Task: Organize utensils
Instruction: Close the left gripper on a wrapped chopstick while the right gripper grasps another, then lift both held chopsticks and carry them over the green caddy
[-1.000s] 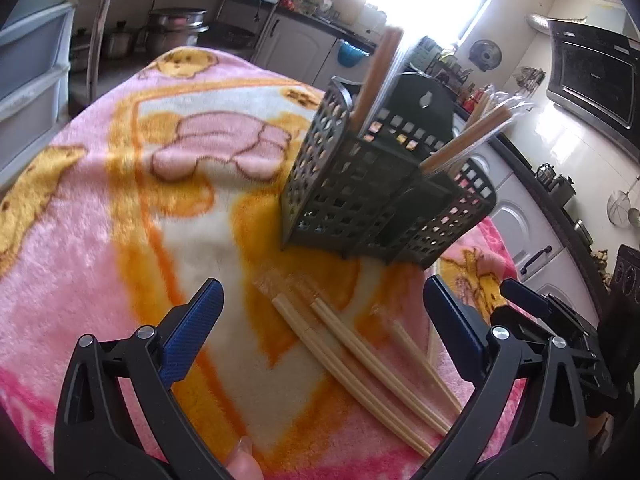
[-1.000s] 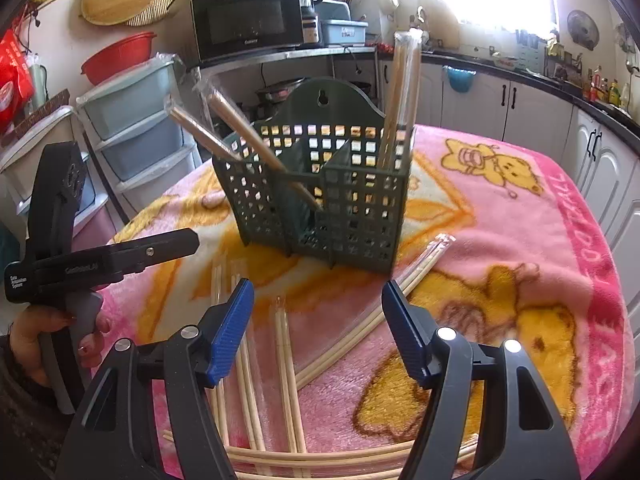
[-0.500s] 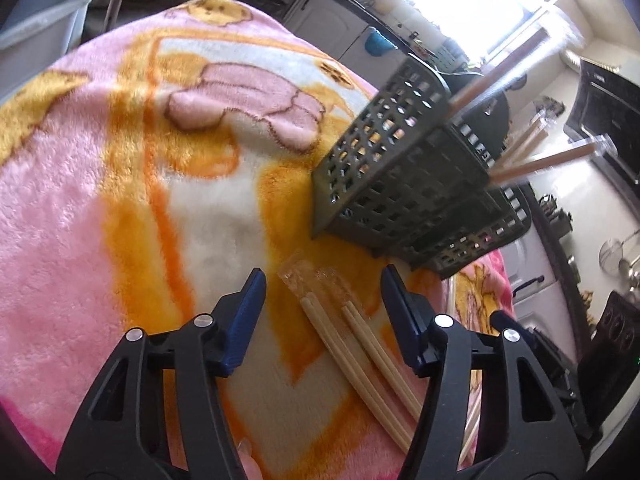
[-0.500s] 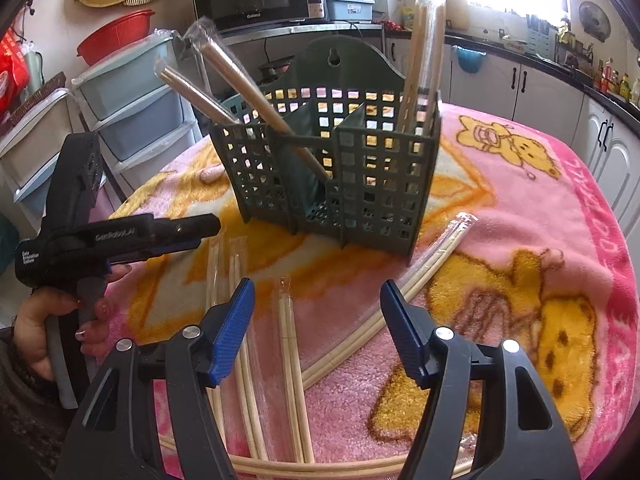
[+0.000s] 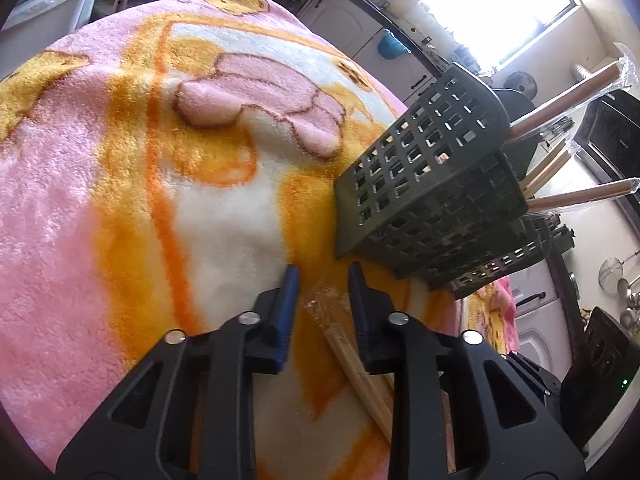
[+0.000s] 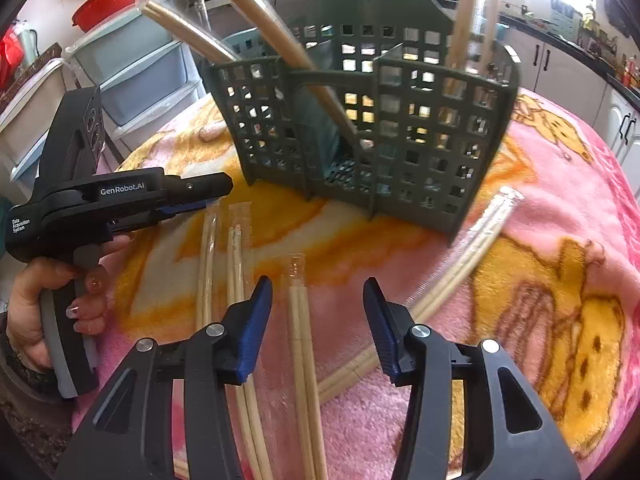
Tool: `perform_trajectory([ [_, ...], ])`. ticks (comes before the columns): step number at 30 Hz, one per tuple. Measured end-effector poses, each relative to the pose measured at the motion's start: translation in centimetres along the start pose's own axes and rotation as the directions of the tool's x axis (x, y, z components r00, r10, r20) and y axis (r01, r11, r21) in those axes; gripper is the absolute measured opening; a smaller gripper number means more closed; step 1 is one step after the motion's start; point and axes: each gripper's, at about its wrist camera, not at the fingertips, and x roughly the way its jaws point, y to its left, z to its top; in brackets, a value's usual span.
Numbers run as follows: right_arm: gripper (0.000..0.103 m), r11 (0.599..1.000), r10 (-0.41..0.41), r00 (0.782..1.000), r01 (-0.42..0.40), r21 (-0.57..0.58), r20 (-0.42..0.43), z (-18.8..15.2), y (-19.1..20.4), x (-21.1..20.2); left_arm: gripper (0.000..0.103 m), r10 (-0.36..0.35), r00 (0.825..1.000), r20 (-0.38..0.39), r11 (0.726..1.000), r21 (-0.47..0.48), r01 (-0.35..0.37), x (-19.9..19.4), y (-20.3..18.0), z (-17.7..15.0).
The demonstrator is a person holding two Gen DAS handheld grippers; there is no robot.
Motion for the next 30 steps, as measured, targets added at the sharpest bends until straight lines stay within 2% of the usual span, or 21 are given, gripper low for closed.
perform_trajectory([
  [3,0.044,1.000,0.000,1.000,0.000,-0.009,-0.016,0.3,0.5,0.7,0.008,0.003,1.000,-0.001,1.000,-0.011,-0.003,0.0,0.5,0.0],
  [9,0.033,1.000,-0.023,0.999,0.022,-0.021,-0.042,0.7,0.8,2.2,0.003,-0.015,1.000,0.002,0.999,-0.031,0.015,-0.3,1.5,0.0],
  [14,0.011,1.000,-0.024,0.999,0.023,-0.019,-0.030,0.9,0.9,2.4,0.002,-0.024,0.999,0.031,0.999,-0.036,0.025,-1.3,1.5,0.0],
  [17,0.011,1.000,-0.008,1.000,0.008,0.001,-0.002,1.1,0.4,1.6,0.000,-0.032,0.998,0.061,0.999,-0.029,0.034,-2.3,1.0,0.1],
  [24,0.011,0.998,0.032,0.991,-0.038,0.043,0.128,2.0,-0.3,-1.9,0.000,-0.073,0.988,0.136,0.997,0.026,0.070,-5.4,-0.9,0.7],
  [26,0.011,0.998,0.035,0.987,-0.043,0.049,0.158,2.3,-0.4,-2.9,0.000,-0.083,0.986,0.142,0.996,0.046,0.077,-5.8,-1.5,0.8],
  [30,0.011,0.997,0.035,0.978,-0.047,0.053,0.205,2.8,-0.8,-4.7,0.002,-0.042,0.992,0.116,0.997,0.063,0.035,-5.1,-1.7,0.9],
])
